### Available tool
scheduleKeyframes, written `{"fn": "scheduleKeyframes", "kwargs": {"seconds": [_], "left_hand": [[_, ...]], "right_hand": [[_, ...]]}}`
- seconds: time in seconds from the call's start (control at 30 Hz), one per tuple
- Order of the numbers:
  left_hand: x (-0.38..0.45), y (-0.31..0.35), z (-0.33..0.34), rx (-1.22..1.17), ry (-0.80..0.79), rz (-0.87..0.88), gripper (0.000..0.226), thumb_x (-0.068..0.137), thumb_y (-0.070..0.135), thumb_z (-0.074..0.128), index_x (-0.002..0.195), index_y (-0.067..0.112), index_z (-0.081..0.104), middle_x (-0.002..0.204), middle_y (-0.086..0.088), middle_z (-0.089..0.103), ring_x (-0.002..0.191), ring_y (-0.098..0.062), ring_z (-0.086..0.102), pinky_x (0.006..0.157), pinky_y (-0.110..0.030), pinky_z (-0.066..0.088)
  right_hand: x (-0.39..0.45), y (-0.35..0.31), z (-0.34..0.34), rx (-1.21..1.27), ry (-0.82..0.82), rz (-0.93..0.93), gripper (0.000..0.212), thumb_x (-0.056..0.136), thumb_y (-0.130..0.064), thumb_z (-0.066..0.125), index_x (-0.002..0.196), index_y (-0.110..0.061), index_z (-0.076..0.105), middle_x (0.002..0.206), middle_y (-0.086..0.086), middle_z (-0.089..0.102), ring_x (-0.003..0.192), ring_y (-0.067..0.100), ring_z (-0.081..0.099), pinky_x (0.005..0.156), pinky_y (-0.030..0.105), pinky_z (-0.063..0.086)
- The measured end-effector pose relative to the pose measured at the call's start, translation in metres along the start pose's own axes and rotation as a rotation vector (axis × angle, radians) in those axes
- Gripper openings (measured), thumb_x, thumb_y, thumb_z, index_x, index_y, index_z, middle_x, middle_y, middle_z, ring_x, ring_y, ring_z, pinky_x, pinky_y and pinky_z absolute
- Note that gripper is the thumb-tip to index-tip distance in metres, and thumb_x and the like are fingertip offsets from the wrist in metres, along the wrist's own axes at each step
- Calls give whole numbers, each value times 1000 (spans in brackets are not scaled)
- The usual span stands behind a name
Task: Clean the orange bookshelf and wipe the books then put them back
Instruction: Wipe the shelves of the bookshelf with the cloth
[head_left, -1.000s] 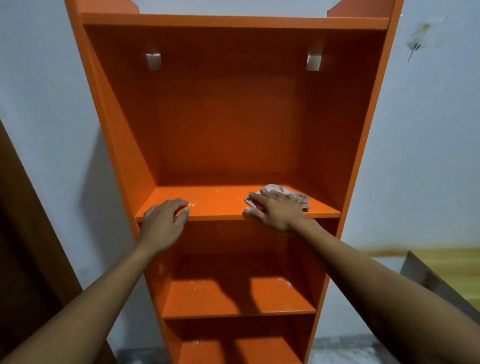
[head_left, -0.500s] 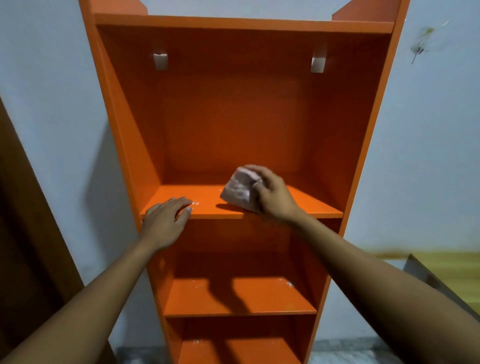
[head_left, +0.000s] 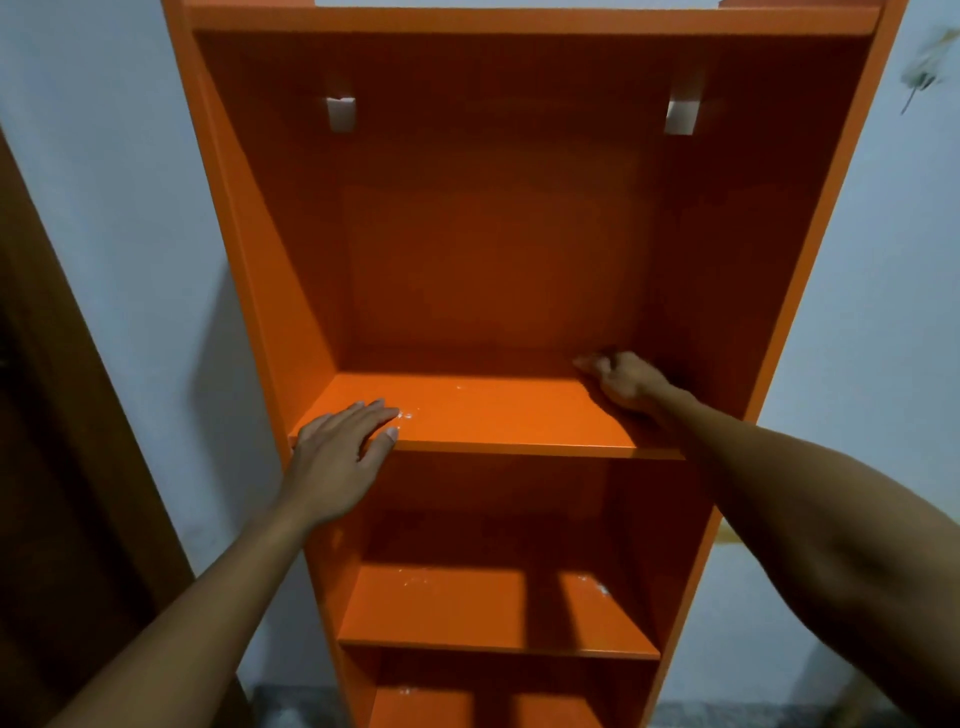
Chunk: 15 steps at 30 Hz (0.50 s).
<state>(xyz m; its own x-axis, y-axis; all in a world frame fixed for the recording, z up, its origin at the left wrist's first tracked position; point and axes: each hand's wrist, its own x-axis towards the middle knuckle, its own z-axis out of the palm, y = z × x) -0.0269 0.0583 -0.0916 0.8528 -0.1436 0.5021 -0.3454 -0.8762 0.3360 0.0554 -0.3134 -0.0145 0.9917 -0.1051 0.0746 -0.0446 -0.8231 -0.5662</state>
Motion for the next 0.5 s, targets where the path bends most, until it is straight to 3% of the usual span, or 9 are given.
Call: {"fn": "scheduleKeyframes", "kwargs": {"seconds": [0.07, 0.17, 0.27, 0.37, 0.5], "left_hand": [[1, 0, 0, 3, 7, -8, 64, 90, 67, 21, 137, 38, 53, 149, 11, 48, 143, -11, 36, 115, -40, 23], [2, 0, 2, 22, 11, -7, 62, 91, 66, 21, 138, 40, 52, 150, 13, 47, 144, -9, 35, 115, -39, 21], [2, -1, 3, 14, 6, -16, 63, 91, 66, 21, 139, 40, 51, 151, 14, 45, 144, -8, 33, 114, -37, 17], [2, 0, -3, -32, -22, 2, 61, 91, 66, 24, 138, 39, 52, 151, 13, 45, 144, -8, 35, 117, -40, 20], [-5, 2, -19, -296, 102, -74, 38, 102, 44, 44, 133, 28, 61, 140, 7, 58, 126, -9, 53, 102, -31, 40]], "right_hand": [[12, -3, 12, -82, -59, 106, 72, 97, -66, 25, 140, -14, 49, 139, 14, 54, 122, 34, 53, 102, 45, 43], [10, -22, 20, -227, -110, 148, 91, 89, -78, 12, 151, -15, 34, 153, 18, 37, 135, 41, 40, 112, 56, 31], [-9, -50, 31, -396, -113, 42, 82, 91, -78, 9, 154, -29, 25, 162, 14, 22, 146, 42, 20, 116, 59, 13], [-28, -77, 55, -391, -189, -178, 73, 90, -78, 11, 152, -42, 26, 164, 7, 18, 148, 42, 14, 116, 60, 8], [-59, -103, 85, -437, -258, -405, 67, 91, -77, 18, 151, -47, 22, 166, 0, 11, 147, 39, 12, 115, 59, 8]]}}
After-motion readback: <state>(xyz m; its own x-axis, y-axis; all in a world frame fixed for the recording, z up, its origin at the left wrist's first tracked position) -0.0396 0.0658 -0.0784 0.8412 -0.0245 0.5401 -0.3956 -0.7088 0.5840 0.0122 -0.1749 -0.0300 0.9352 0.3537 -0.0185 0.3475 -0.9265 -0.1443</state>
